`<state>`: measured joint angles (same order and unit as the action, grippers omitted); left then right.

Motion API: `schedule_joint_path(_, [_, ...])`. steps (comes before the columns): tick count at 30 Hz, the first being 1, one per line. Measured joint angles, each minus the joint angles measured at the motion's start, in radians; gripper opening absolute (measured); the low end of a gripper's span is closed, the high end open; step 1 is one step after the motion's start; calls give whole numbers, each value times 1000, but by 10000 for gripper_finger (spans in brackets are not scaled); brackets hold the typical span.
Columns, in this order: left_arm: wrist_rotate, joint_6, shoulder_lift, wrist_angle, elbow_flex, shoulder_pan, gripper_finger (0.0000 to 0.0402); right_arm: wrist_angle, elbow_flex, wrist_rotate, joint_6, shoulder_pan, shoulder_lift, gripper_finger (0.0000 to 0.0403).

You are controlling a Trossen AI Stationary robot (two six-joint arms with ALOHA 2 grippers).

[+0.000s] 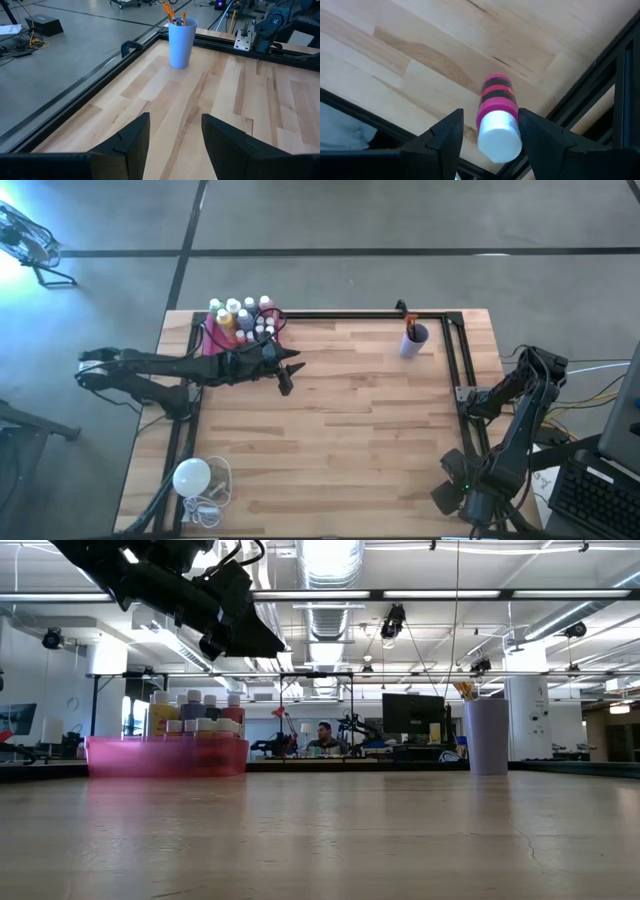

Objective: Pick & Place Paint Supplies
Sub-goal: Put the small pink paint bottle into the pink bin

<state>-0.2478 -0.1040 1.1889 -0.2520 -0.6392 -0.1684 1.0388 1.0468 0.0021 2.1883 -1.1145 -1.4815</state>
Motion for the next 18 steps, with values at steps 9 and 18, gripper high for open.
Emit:
schedule_joint_path(9, [0, 2, 0, 0, 0, 0, 184, 1, 12, -5, 3, 0, -3, 182])
schedule_joint_path(18, [0, 3, 0, 1, 0, 0, 184, 4, 5, -62, 15, -2, -3, 158])
